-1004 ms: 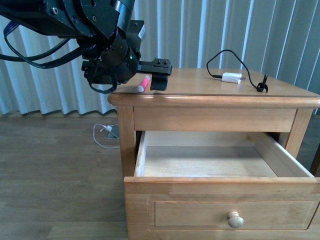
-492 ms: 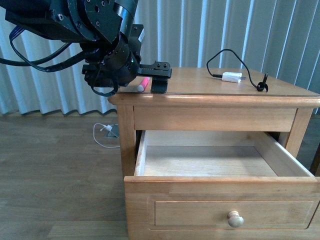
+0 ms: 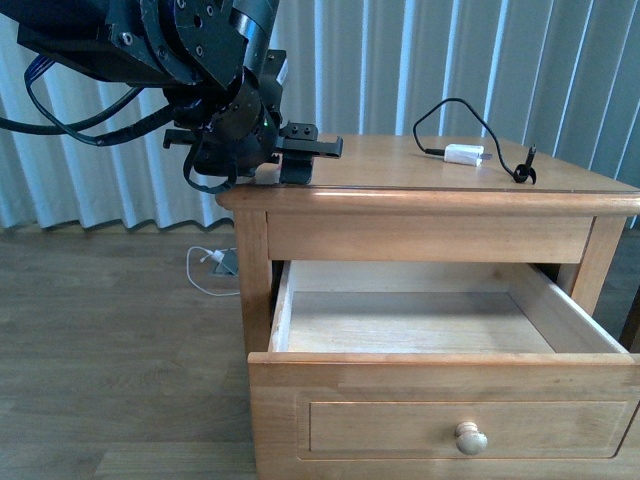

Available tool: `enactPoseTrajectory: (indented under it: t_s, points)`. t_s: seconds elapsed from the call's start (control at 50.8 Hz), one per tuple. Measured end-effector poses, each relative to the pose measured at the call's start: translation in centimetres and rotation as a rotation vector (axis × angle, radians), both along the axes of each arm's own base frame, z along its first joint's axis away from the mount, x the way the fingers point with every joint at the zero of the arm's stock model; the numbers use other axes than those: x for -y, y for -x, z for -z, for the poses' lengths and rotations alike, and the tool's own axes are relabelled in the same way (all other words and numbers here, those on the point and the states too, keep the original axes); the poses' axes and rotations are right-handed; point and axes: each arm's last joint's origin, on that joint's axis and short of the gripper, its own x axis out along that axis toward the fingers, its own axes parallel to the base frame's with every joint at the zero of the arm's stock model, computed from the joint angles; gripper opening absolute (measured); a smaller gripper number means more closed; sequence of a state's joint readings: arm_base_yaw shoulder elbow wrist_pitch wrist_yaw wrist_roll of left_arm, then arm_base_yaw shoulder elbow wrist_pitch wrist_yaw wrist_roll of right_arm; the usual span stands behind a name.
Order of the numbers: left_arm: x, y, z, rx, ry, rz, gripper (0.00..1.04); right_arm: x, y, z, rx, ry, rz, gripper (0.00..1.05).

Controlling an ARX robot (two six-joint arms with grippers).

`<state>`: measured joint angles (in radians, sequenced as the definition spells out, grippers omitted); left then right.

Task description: Place pink marker in drawer with both arms

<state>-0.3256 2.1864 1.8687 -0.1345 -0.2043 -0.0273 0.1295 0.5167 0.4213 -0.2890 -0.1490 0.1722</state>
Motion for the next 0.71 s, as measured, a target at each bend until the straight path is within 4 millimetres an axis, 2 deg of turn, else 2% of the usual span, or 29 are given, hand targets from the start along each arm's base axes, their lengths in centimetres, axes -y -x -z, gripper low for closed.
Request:
enactPoseTrajectory:
  t_s: [0.158,0.256,0.473,0.571,0.709]
  points:
    - [-0.1,-0.1,0.0,-0.001,-0.004,-0.006,0.25,0.0,0.0,0.0,0.000,0.000,0.000,0.96]
    - [-0.1,-0.1,0.0,0.004,0.001,0.000,0.16,0.0,0.0,0.0,0.000,0.000,0.000,0.96]
    - [-0.1,1.1,0.3,0.051,0.050,0.162,0.15,0.0,0.0,0.0,0.000,0.000,0.000,0.96]
    - [-0.1,3.2,0.3,0.073,0.061,0.358,0.15,0.0,0.0,0.0,0.000,0.000,0.000,0.96]
    - [-0.5,5.4,-0.6,0.109,0.057,0.533,0.15,0.0,0.0,0.0,0.000,0.000,0.000,0.96]
